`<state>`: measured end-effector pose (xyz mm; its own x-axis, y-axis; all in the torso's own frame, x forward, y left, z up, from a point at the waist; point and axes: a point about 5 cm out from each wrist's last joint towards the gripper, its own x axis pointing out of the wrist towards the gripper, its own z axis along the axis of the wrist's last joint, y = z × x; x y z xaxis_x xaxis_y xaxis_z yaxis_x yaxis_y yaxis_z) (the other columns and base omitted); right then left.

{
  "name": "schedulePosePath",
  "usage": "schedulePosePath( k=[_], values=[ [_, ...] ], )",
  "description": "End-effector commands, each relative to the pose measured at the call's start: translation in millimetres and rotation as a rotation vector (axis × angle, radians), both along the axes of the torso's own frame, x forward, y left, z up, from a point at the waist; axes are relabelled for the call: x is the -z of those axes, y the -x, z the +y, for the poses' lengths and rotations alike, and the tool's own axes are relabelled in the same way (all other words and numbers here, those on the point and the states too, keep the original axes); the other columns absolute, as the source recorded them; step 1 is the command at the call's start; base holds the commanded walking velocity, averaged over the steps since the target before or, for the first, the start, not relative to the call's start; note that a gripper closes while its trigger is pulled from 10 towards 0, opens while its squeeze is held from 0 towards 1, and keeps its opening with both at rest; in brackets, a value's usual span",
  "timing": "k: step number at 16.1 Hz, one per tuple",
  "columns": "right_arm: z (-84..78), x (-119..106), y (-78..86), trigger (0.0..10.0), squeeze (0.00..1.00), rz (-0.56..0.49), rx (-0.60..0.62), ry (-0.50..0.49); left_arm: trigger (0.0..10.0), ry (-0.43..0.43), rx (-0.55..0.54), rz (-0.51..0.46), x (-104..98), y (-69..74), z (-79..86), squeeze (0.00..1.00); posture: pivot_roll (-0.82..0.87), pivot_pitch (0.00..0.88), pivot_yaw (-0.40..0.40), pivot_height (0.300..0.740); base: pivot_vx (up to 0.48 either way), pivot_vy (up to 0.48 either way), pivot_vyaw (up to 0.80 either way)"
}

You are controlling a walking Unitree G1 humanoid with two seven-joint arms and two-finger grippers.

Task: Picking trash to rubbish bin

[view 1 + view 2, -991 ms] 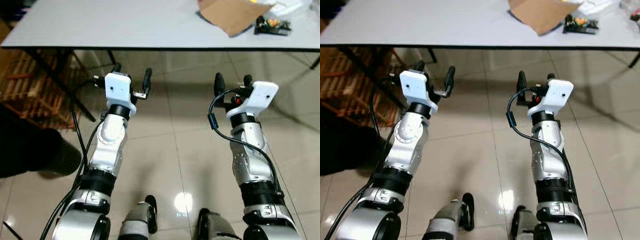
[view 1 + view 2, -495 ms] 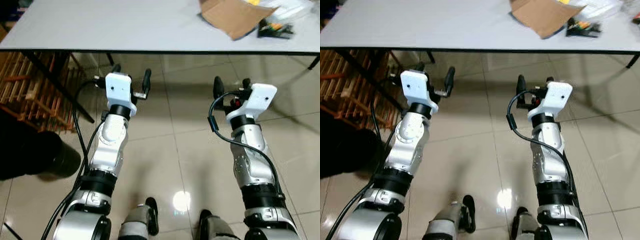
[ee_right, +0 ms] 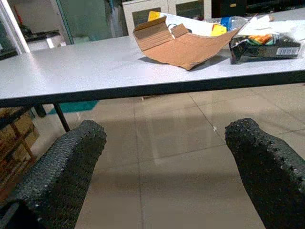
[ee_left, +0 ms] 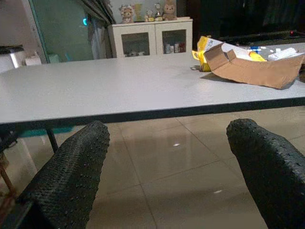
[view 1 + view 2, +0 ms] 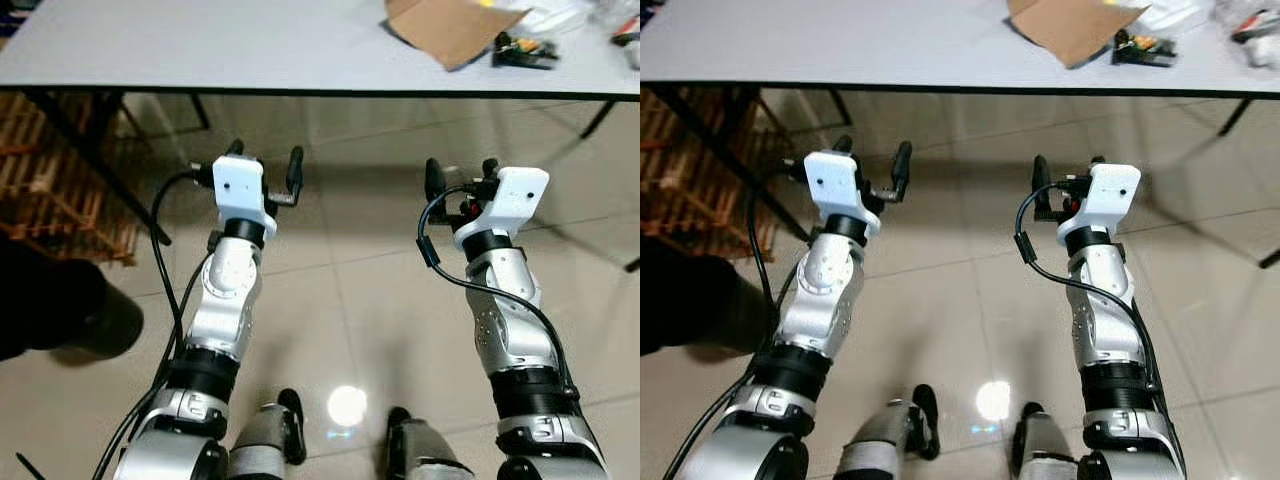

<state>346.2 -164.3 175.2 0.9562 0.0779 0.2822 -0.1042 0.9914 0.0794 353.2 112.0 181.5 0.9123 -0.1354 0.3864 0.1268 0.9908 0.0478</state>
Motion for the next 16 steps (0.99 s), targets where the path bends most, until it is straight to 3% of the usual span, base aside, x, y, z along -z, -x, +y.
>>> schedulePosePath(
  k=[1,5,11,16],
  values=[
    [3.5,-5,1.2,10.0,0.00,-0.014,-0.024,0.013,10.0,0.006,-0.022,-0.011,1,2.6,2.7,0.00,0.05,0.276,0.030,0.740,0.000,0.000,0.00],
    [3.2,-5,2.0,10.0,0.00,0.003,-0.053,0.036,10.0,0.019,-0.032,-0.009,5,6.7,-1.8,0.00,0.05,0.276,0.001,0.740,0.000,0.000,0.00],
    [5.3,-3,2.9,10.0,0.00,0.012,-0.058,0.027,10.0,0.004,-0.024,0.011,8,6.7,-3.2,0.00,0.05,0.267,0.019,0.740,0.000,0.000,0.00],
    [5.1,5,14.4,10.0,0.00,0.024,-0.046,0.016,10.0,-0.026,-0.021,0.024,13,13.9,7.6,0.00,0.07,0.311,0.048,0.740,0.000,0.000,0.00]
  ],
)
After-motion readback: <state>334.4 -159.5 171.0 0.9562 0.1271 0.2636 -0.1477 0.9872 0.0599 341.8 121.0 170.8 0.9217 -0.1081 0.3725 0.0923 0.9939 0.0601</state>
